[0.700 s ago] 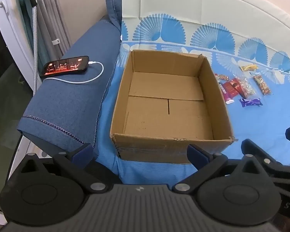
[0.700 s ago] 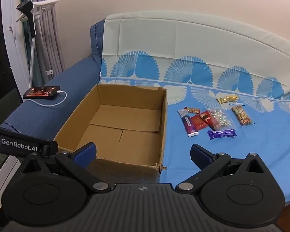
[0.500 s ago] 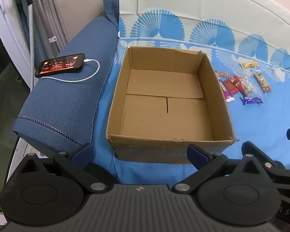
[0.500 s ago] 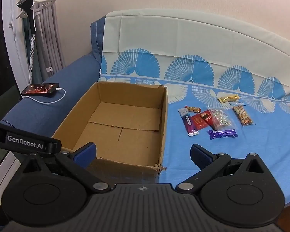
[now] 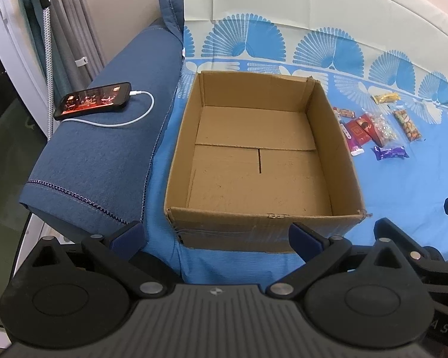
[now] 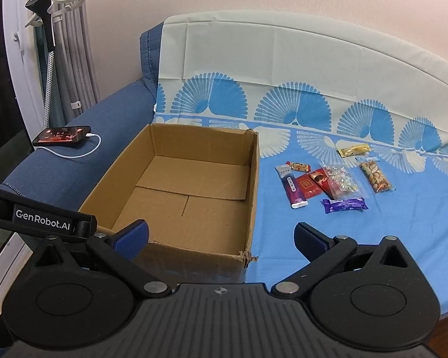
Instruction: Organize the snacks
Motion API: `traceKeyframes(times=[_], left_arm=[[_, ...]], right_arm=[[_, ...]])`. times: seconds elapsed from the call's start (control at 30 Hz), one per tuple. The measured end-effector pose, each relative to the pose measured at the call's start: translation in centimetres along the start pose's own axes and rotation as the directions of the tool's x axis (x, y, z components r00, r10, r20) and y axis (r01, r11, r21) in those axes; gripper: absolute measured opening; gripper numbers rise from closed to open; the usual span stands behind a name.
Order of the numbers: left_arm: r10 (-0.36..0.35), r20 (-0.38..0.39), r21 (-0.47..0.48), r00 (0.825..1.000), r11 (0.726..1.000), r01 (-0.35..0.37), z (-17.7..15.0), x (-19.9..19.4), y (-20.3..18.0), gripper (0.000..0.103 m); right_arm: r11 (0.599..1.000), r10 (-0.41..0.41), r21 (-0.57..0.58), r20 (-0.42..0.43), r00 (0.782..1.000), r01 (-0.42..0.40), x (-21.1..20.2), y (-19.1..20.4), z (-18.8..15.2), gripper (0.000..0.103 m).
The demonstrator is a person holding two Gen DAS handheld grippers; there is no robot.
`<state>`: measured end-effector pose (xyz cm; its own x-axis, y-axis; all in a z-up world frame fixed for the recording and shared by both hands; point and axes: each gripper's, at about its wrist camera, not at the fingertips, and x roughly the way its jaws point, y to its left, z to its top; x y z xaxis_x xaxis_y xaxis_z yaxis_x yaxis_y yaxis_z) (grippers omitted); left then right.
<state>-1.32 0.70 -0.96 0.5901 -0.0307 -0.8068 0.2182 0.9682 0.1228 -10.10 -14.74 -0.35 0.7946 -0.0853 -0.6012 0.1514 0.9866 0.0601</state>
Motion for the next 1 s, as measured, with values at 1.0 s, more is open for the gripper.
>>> traceKeyframes(times=[1.0], left_arm=[[0.011, -0.025, 0.008, 1.0, 1.0, -0.011, -0.1, 1.3, -0.2, 0.103]], right_arm=[[0.999, 0.029, 0.014, 0.019, 0.999, -0.029, 1.1, -0.5, -0.4, 0.103]])
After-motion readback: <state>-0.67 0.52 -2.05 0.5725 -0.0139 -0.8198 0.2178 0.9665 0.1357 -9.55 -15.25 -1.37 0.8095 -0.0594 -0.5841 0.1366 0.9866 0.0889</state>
